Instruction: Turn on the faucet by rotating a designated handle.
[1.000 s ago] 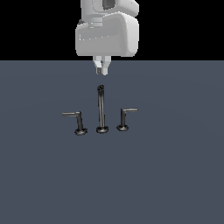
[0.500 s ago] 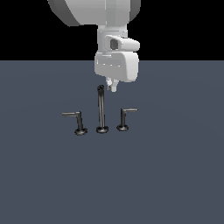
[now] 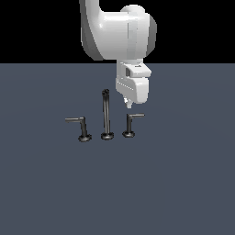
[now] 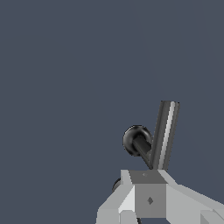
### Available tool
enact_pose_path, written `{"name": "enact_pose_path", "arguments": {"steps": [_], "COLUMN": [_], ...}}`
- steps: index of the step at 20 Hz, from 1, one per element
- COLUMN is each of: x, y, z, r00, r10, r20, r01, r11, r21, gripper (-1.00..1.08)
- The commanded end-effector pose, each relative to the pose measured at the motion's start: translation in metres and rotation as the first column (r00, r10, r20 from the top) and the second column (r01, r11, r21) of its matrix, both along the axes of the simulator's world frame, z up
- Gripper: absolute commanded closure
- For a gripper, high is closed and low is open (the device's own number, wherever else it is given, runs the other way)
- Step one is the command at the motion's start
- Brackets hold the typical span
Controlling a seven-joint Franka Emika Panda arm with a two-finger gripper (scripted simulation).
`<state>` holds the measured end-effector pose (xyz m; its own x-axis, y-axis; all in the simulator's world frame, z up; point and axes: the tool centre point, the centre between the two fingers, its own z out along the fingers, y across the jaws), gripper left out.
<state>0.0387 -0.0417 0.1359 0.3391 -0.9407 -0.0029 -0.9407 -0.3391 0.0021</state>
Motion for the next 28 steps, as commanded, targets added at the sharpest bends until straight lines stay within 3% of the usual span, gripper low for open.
{"name": "enact_pose_path", "arguments": {"steps": [1, 9, 18, 28], "x": [0.009, 0.024, 0.026, -0.004], "y": [-0.01, -0.031, -0.034, -0.057], "z": [-0.012, -0.035, -0.038, -0.038], "r00": [0.999, 0.99, 0.988, 0.988], "r10": [-0.048, -0.14, -0.154, -0.154], "r20": [0.002, 0.003, 0.003, 0.003], "r01": [0.048, 0.14, 0.154, 0.154], "r11": [0.999, 0.99, 0.988, 0.988], "r21": [-0.002, -0.003, -0.003, -0.002], "gripper": [1.08, 1.08, 1.08, 1.08]}}
